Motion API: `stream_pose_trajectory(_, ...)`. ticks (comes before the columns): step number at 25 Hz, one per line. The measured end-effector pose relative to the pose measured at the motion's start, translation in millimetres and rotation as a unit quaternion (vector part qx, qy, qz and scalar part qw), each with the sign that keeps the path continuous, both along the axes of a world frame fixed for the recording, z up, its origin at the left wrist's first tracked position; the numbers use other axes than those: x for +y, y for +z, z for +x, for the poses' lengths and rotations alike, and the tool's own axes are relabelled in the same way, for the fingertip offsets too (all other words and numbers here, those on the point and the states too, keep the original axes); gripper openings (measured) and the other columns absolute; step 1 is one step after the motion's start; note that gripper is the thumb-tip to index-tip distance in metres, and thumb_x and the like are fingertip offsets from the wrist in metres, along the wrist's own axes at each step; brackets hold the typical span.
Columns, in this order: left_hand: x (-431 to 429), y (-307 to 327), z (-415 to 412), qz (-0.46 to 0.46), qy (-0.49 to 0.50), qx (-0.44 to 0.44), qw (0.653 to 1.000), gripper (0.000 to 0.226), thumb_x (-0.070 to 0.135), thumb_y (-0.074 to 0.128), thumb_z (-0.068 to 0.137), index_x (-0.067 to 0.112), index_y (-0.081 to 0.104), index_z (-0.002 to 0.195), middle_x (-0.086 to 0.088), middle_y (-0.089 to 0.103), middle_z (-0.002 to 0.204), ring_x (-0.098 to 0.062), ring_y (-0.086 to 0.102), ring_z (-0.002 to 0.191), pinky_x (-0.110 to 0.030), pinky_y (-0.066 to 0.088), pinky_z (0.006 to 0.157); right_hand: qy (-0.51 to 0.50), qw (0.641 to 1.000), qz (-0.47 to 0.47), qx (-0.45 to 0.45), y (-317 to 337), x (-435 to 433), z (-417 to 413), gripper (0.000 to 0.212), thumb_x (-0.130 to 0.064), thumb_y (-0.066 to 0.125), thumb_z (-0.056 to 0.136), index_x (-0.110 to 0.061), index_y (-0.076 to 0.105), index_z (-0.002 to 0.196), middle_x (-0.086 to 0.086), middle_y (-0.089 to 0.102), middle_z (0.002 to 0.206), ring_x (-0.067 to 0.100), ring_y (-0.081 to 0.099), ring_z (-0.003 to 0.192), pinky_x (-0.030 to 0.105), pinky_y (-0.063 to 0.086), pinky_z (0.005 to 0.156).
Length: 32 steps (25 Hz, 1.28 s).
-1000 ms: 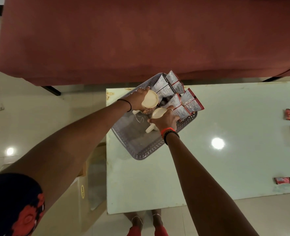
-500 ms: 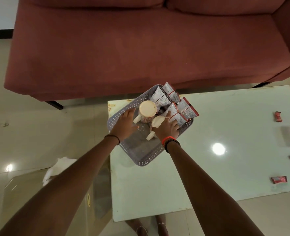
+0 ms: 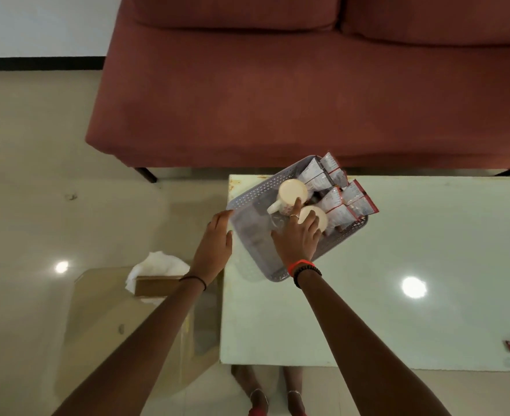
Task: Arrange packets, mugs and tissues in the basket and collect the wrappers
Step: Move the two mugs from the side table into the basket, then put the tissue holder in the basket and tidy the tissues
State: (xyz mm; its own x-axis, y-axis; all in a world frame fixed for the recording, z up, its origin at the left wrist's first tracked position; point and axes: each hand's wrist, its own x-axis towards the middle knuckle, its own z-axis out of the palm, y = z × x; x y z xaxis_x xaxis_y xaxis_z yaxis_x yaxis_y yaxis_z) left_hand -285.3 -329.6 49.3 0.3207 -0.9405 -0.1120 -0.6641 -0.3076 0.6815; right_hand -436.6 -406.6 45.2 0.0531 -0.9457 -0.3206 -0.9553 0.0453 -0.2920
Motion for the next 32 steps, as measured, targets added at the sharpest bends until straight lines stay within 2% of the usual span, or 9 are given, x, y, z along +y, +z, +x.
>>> stream_pose_trajectory(4, 54, 16, 39, -0.013, 0.117, -0.023, 0.993, 0.049, -0.007, 0.035, 0.089, 0.010, 0.042, 0.134, -0.011, 0.045, 0.138, -0.021, 0.043, 0.128, -0.013, 0.027, 0.103, 0.070, 0.997, -0.001, -0.020, 7, 40, 31, 0.088, -0.044, 0.061, 0.085, -0.017, 0.008, 0.151, 0.025, 0.024, 0.150, 0.038, 0.025, 0.141, 0.048, 0.029, 0.114)
stream_pose_trajectory(5, 72, 18, 50, -0.009, 0.141, -0.028, 0.990, 0.052, -0.010, 0.034, 0.087, 0.011, 0.043, 0.134, -0.010, 0.045, 0.137, -0.021, 0.044, 0.127, -0.013, 0.028, 0.102, 0.090, 0.995, 0.006, -0.030, 8, 51, 40, 0.086, -0.042, 0.060, 0.087, -0.016, 0.009, 0.150, 0.025, 0.024, 0.150, 0.037, 0.025, 0.140, 0.047, 0.028, 0.114)
stream_pose_trajectory(7, 104, 19, 68, 0.018, 0.167, -0.026, 0.985, 0.061, -0.014, 0.037, 0.079, 0.015, 0.044, 0.132, -0.006, 0.045, 0.135, -0.021, 0.044, 0.125, -0.023, 0.035, 0.104, 0.130, 0.989, 0.024, -0.068, 8, 72, 55, 0.078, -0.035, 0.056, 0.090, -0.013, 0.012, 0.150, 0.024, 0.027, 0.150, 0.036, 0.028, 0.139, 0.044, 0.028, 0.115)
stream_pose_trajectory(9, 132, 15, 83, 0.061, 0.157, -0.025, 0.985, 0.067, -0.014, 0.042, 0.073, 0.017, 0.041, 0.133, -0.005, 0.044, 0.136, -0.025, 0.044, 0.124, -0.036, 0.041, 0.104, 0.174, 0.974, 0.053, -0.133, 6, 91, 70, 0.069, -0.022, 0.054, 0.091, -0.007, 0.019, 0.148, 0.022, 0.034, 0.145, 0.035, 0.032, 0.136, 0.042, 0.031, 0.114)
stream_pose_trajectory(11, 153, 7, 96, 0.124, 0.115, -0.049, 0.984, 0.070, -0.012, 0.047, 0.073, 0.013, 0.036, 0.138, -0.010, 0.042, 0.140, -0.030, 0.043, 0.127, -0.044, 0.040, 0.106, 0.215, 0.956, 0.097, -0.174, 2, 108, 84, 0.064, -0.010, 0.050, 0.088, -0.005, 0.025, 0.146, 0.019, 0.040, 0.141, 0.033, 0.036, 0.132, 0.040, 0.035, 0.111)
stream_pose_trajectory(14, 174, -6, 112, 0.194, 0.028, -0.090, 0.976, 0.075, -0.014, 0.046, 0.075, 0.010, 0.028, 0.144, -0.013, 0.038, 0.146, -0.033, 0.039, 0.132, -0.043, 0.035, 0.110, 0.296, 0.932, 0.142, -0.150, -10, 126, 100, 0.064, -0.001, 0.044, 0.086, -0.006, 0.025, 0.146, 0.016, 0.039, 0.142, 0.032, 0.037, 0.130, 0.038, 0.037, 0.109)
stream_pose_trajectory(20, 181, -22, 128, 0.187, 0.000, -0.138, 0.973, 0.064, -0.001, 0.063, 0.080, 0.011, 0.039, 0.138, -0.012, 0.047, 0.137, -0.031, 0.048, 0.124, -0.041, 0.042, 0.104, 0.371, 0.910, 0.152, -0.108, -33, 143, 120, 0.069, 0.002, 0.049, 0.083, -0.008, 0.025, 0.147, 0.018, 0.040, 0.140, 0.035, 0.036, 0.129, 0.042, 0.037, 0.108)
stream_pose_trajectory(25, 167, -24, 140, 0.203, 0.001, -0.142, 0.969, 0.044, 0.003, 0.057, 0.085, 0.012, 0.050, 0.127, -0.009, 0.049, 0.127, -0.030, 0.055, 0.107, -0.043, 0.050, 0.086, 0.379, 0.912, 0.129, -0.092, -41, 149, 134, 0.052, 0.006, 0.039, 0.089, -0.004, 0.036, 0.139, 0.019, 0.045, 0.132, 0.034, 0.042, 0.123, 0.042, 0.049, 0.095)
stream_pose_trajectory(32, 164, -12, 151, 0.201, -0.002, -0.110, 0.973, 0.040, 0.005, 0.058, 0.084, 0.014, 0.052, 0.122, -0.003, 0.048, 0.124, -0.022, 0.053, 0.106, -0.039, 0.053, 0.073, 0.367, 0.916, 0.112, -0.115, -32, 151, 136, 0.045, 0.001, 0.040, 0.090, -0.005, 0.042, 0.135, 0.018, 0.048, 0.127, 0.033, 0.045, 0.119, 0.042, 0.052, 0.089)
